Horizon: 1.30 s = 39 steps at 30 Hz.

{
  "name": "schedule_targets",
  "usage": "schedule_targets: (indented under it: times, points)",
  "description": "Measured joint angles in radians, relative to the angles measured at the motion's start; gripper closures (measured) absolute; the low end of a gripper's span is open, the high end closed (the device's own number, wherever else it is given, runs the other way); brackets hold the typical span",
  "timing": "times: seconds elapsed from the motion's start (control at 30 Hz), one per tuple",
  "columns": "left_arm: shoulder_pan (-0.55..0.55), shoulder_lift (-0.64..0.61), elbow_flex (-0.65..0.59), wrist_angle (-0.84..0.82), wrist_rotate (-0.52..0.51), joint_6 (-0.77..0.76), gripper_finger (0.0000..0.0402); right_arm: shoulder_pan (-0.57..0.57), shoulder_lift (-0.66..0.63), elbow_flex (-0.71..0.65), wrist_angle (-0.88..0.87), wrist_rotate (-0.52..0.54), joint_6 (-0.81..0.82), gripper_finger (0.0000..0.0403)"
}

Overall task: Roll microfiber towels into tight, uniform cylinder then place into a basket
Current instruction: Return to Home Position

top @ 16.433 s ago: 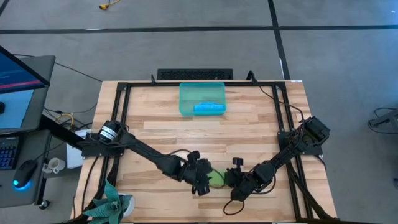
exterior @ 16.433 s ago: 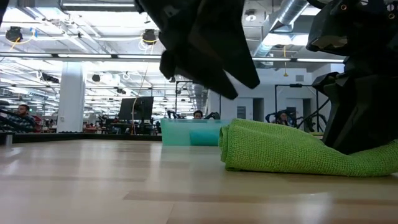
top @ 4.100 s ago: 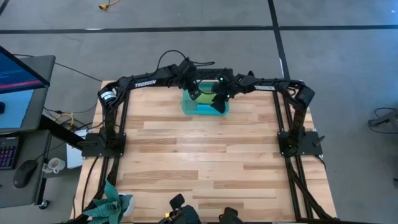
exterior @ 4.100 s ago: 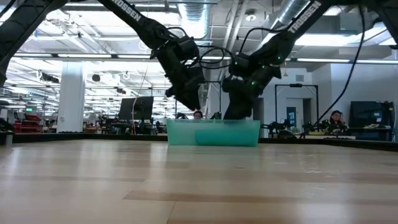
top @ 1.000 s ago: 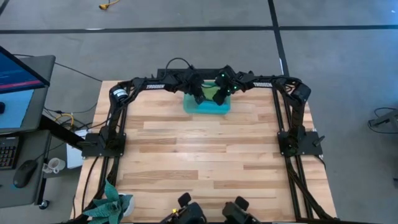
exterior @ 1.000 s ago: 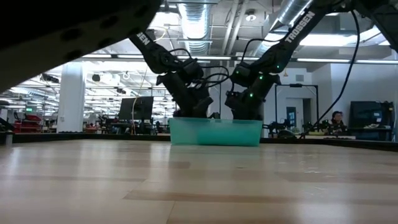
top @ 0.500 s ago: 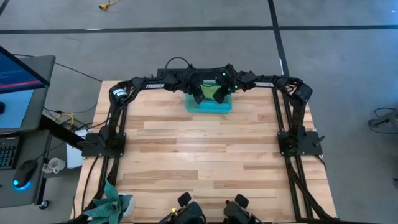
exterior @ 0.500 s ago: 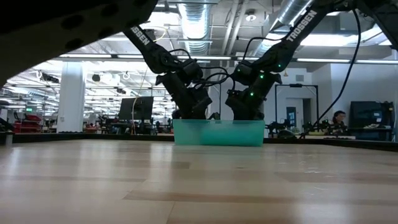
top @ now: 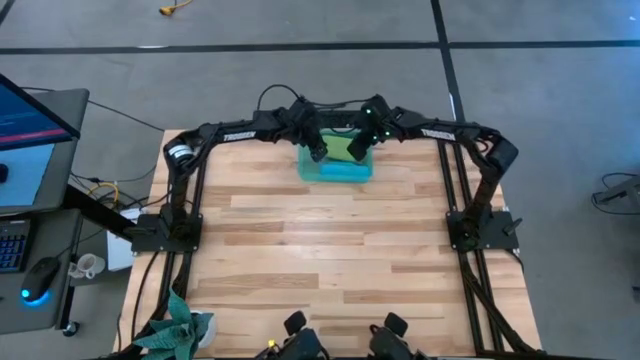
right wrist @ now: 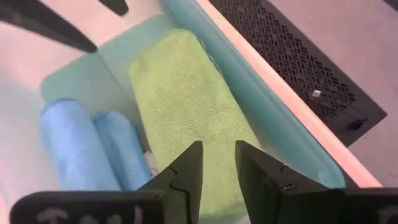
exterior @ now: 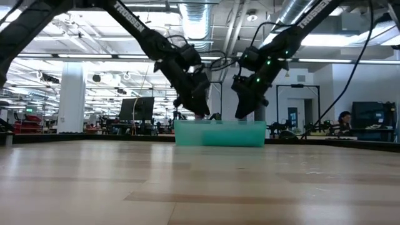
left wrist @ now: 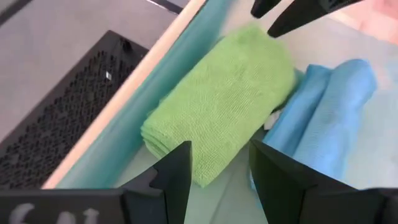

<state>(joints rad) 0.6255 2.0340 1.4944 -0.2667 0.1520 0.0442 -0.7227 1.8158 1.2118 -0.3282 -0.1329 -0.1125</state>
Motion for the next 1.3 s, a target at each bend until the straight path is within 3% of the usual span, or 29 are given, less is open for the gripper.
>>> schedule_targets:
  times: [0.13,0.27,0.47,0.7,0.97,1.3]
  points:
    - [-0.006,-0.052,0.0,-0.056,-0.001,0.019,0.0252,0.0,-0.075,-0.048,0.001,0.0,-0.001,0.0285]
    - [-0.033,-0.086,-0.021,-0.077,-0.001,0.022,0.0252,0.0,-0.196,-0.189,0.072,0.0,-0.001,0.0285]
    - [-0.102,-0.15,-0.148,0.058,0.0,-0.006,0.0252,0.034,-0.45,-0.427,0.246,0.001,0.015,0.0285]
    - [-0.196,-0.281,-0.358,0.295,-0.001,-0.09,0.0252,0.168,-0.736,-0.602,0.388,0.0,-0.025,0.0285]
    - [-0.324,-0.52,-0.669,0.589,-0.033,-0.173,0.0252,0.283,-0.958,-0.697,0.414,0.003,-0.053,0.0285]
    - [-0.514,-0.906,-1.017,0.715,-0.277,-0.172,0.0252,0.256,-1.136,-0.752,0.356,0.01,-0.082,0.0285]
